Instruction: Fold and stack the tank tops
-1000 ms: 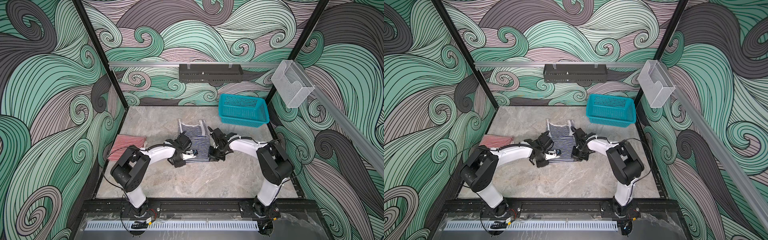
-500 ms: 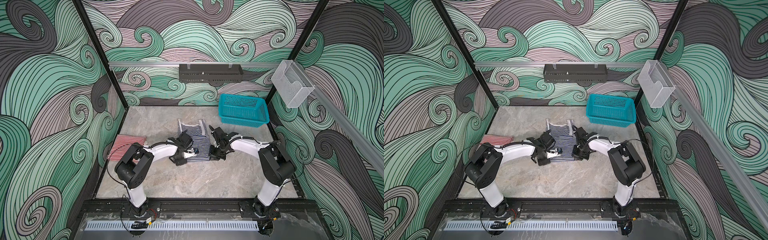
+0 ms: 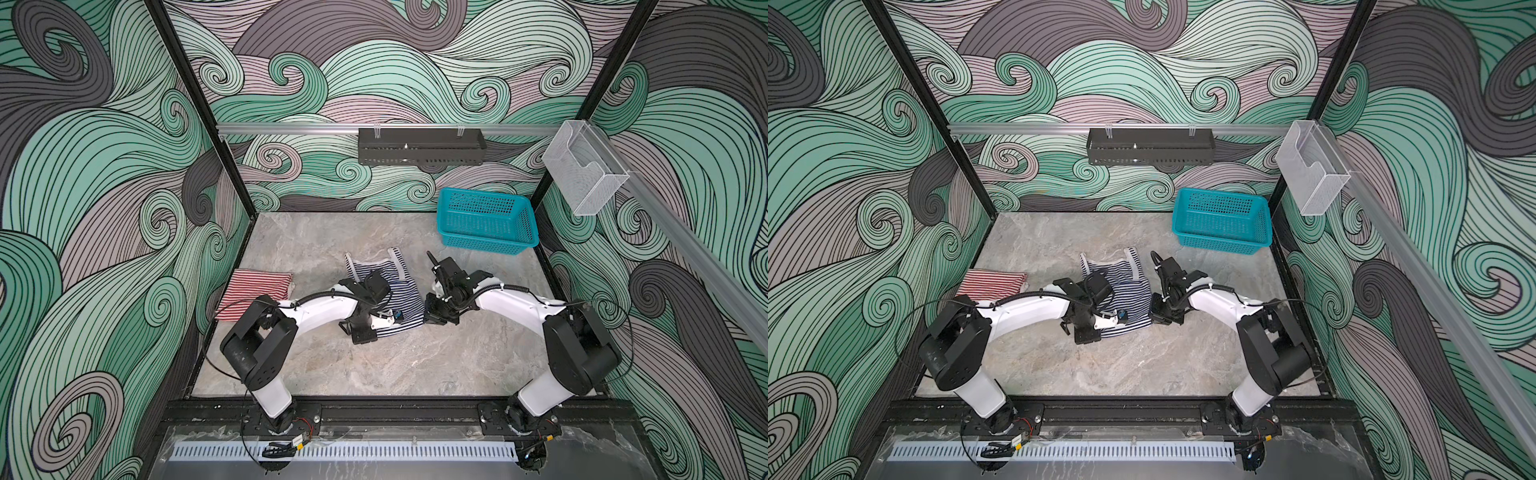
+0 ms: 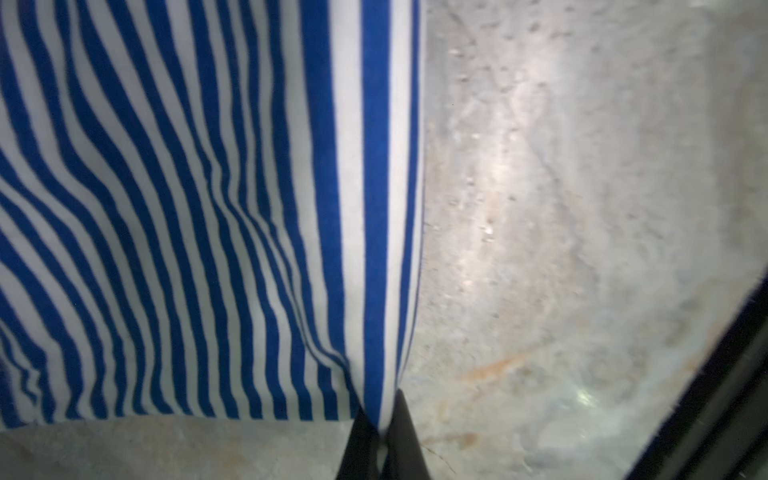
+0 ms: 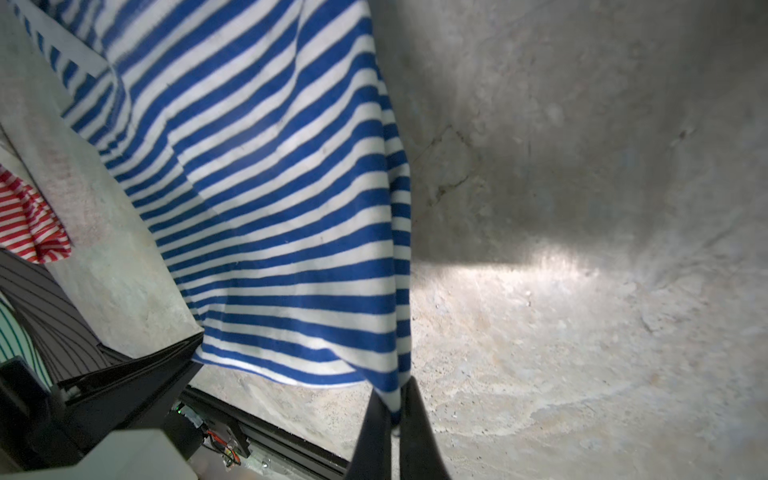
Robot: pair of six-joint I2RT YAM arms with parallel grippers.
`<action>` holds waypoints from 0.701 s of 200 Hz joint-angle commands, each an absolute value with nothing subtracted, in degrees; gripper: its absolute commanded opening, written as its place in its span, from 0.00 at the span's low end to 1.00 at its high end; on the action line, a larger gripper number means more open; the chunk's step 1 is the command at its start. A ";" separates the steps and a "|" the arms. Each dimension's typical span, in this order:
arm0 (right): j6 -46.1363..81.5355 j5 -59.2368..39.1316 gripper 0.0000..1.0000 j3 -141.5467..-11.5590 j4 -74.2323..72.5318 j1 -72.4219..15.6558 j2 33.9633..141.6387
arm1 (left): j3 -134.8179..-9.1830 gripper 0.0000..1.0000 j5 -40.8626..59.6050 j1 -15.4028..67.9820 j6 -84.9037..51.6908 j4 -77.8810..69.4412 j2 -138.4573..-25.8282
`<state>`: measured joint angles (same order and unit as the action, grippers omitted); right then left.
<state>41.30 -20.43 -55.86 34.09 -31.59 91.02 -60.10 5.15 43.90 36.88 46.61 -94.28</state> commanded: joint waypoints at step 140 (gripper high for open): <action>42.80 -19.47 0.00 -65.78 49.80 -32.17 72.41 | -70.81 0.00 23.38 51.30 38.33 70.22 -77.22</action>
